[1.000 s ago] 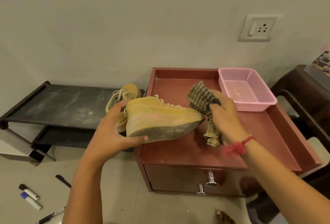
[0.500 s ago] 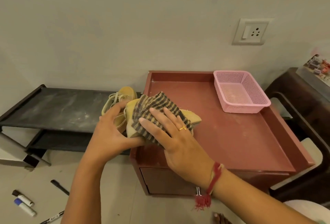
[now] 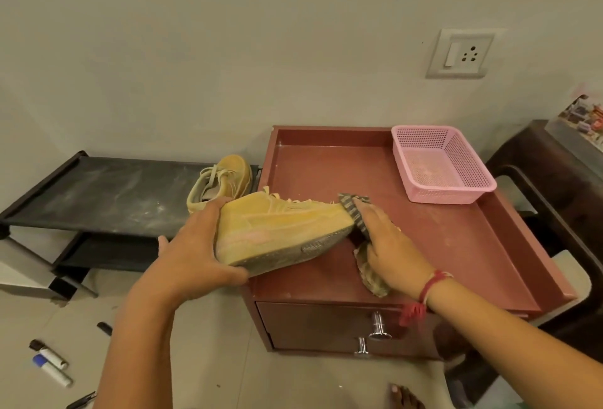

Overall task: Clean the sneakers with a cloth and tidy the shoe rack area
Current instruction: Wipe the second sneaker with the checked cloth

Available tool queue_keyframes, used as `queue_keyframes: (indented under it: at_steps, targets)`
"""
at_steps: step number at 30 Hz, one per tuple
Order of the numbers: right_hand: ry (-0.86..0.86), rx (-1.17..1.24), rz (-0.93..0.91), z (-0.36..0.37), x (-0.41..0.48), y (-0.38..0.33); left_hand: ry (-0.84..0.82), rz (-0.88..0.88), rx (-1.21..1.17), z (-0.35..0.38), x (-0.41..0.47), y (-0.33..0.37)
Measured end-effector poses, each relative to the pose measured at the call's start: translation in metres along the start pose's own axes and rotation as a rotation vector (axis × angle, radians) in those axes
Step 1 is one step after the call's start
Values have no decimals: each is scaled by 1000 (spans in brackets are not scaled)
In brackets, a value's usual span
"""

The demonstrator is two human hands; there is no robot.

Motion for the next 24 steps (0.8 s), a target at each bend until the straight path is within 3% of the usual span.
queue_keyframes:
  at_steps: [6,12,18,20,22,24]
  targets:
    - [26,75,27,-3,6,13,-18,-111,39,8,9,0]
    - [19,124,210,2,16,33,-49,-3,-159,14,2,-2]
    - [-61,163,223,0,27,42,153,128,-136,5,-23,21]
    - [90,278,288,-22,30,52,192,130,-107,4,-30,23]
    - [376,536,376,-58,22,63,206,96,-105,2,-33,20]
    - [534,725,290,-82,6,47,210,116,-76,0,-33,24]
Point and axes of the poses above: each hand's wrist, its own x-axis towards the middle knuckle, its own z-axis out of the palm, y = z × x, the point moved 10 cm from there along x, towards the middle knuckle, and after that the axes turned 10 degrees about x, right-handed, at the moved point
